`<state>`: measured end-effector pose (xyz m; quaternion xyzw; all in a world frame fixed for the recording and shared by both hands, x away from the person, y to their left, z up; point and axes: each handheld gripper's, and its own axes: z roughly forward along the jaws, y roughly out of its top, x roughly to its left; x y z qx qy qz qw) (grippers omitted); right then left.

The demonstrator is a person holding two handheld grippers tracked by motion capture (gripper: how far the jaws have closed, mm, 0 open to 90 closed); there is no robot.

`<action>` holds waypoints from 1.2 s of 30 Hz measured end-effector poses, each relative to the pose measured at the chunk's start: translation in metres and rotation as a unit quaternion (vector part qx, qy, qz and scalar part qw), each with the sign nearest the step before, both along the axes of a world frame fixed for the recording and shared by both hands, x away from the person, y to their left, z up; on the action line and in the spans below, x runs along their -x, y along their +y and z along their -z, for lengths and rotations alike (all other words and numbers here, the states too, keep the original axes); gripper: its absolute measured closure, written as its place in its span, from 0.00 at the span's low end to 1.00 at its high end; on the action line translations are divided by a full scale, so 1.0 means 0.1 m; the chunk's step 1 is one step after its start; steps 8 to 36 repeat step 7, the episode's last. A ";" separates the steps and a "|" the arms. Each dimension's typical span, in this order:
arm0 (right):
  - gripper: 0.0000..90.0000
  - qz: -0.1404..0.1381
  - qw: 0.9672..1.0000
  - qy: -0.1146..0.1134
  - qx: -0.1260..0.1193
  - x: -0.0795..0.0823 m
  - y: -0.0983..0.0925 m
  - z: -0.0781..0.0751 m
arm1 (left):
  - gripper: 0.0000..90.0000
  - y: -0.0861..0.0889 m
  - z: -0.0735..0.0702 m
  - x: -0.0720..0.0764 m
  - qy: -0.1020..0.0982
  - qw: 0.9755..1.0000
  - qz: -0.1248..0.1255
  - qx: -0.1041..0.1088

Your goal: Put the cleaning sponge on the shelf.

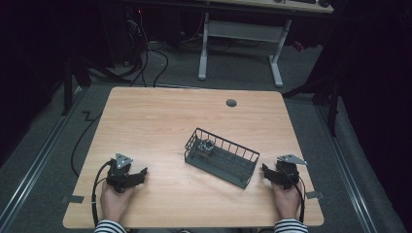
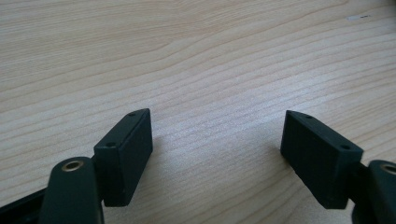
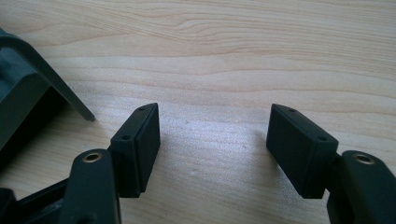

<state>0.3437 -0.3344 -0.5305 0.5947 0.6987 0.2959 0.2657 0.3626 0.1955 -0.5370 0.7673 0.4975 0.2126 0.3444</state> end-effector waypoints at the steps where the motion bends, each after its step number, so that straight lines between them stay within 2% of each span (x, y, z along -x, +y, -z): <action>1: 0.39 0.000 1.000 0.000 0.000 0.00 0.00 0.00 | 0.28 0.00 0.00 0.00 0.000 1.000 0.000 0.000; 36: 0.40 0.001 1.000 0.001 0.001 0.00 0.00 0.00 | 0.28 0.00 0.00 0.00 0.001 1.000 0.001 0.001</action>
